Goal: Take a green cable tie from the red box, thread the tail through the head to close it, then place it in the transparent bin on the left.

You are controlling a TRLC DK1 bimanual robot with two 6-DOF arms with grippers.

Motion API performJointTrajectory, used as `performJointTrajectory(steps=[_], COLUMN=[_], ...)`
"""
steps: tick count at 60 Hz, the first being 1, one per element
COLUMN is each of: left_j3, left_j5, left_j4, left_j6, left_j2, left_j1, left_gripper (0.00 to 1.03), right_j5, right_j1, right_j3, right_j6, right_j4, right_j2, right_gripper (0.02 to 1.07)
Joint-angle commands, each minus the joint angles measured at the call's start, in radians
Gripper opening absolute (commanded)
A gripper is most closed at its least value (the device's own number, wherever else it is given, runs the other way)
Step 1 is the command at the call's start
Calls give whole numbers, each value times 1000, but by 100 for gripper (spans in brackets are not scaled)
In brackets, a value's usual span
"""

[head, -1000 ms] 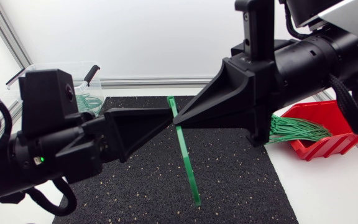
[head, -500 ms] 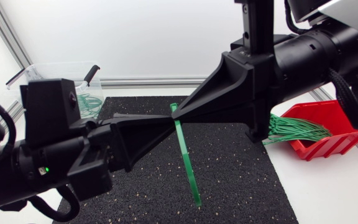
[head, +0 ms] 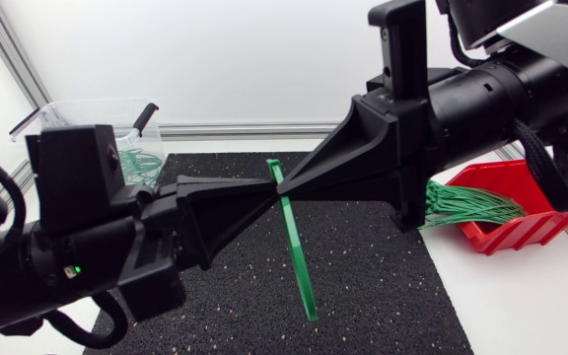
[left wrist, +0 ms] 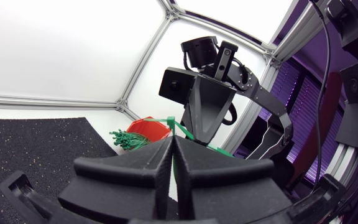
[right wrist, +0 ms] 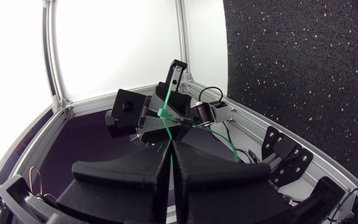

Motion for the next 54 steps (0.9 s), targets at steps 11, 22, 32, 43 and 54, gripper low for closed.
performJointTrajectory(steps=[11, 22, 32, 43, 54], left_j3=[-8, -5, -16, -25, -25], left_j5=[12, 10, -21, -40, -48], left_j4=[21, 20, 23, 24, 24], left_j6=[84, 84, 110, 127, 126], left_j2=[-11, -6, -6, -3, -3], left_j1=[-24, -34, -61, -86, -81], left_gripper=[4, 4, 4, 4, 4], right_j5=[21, 21, 21, 21, 27], right_j1=[-19, -23, -31, -36, -42], right_j3=[-13, -8, -5, 12, -5], right_j6=[25, 24, 25, 27, 22], right_j4=[-5, 0, -7, -7, -10], right_j2=[-19, -12, 2, 16, 36], right_gripper=[8, 8, 8, 8, 8])
